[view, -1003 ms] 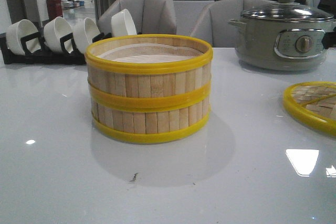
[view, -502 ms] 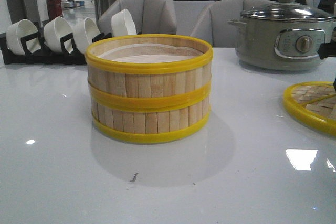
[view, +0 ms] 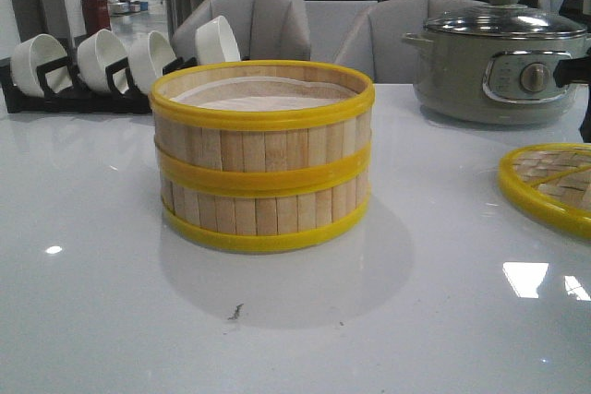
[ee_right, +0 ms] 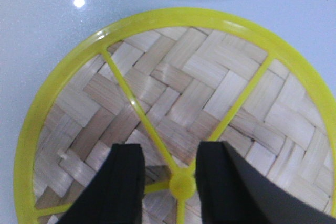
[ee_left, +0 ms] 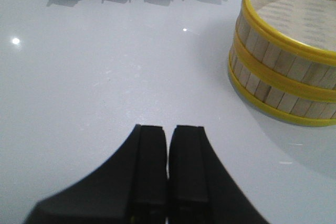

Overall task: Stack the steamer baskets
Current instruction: 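Move the right gripper down to the woven lid's center knob and grasp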

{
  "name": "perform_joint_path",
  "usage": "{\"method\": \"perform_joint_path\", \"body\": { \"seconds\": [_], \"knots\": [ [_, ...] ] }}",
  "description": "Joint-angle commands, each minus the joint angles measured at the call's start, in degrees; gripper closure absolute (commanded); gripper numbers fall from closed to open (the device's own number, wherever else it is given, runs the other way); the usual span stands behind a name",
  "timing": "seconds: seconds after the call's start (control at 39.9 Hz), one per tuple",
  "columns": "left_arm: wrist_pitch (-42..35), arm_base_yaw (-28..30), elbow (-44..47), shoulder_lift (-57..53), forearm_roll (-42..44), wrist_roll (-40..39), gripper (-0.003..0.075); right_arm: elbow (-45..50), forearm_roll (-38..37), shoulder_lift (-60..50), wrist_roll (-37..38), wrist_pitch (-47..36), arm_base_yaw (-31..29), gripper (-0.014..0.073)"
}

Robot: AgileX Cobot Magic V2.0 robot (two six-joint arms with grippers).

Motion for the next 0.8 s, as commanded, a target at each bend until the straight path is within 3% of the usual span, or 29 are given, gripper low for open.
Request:
{"method": "perform_joint_path", "body": {
  "seconds": [0.0,0.55,0.65,0.78],
  "knots": [
    [-4.2,0.0,-1.7,0.3,0.2,-0.7,0.0636,-3.3,-0.2,-2.2,-0.2,0.2,-0.3,0.0234],
    [-4.2,0.0,-1.7,0.3,0.2,-0.7,0.0636,-3.6,-0.2,0.2,-0.2,3.3,-0.3,0.0234],
    [-4.2,0.0,-1.7,0.3,0.2,-0.7,0.0636,-3.6,-0.2,0.2,-0.2,3.4,-0.3,0.0284],
    [-4.2,0.0,-1.7,0.3,0.2,-0.7,0.0636,-3.6,-0.2,0.2,-0.2,3.9,-0.3,0.0405]
  ]
}}
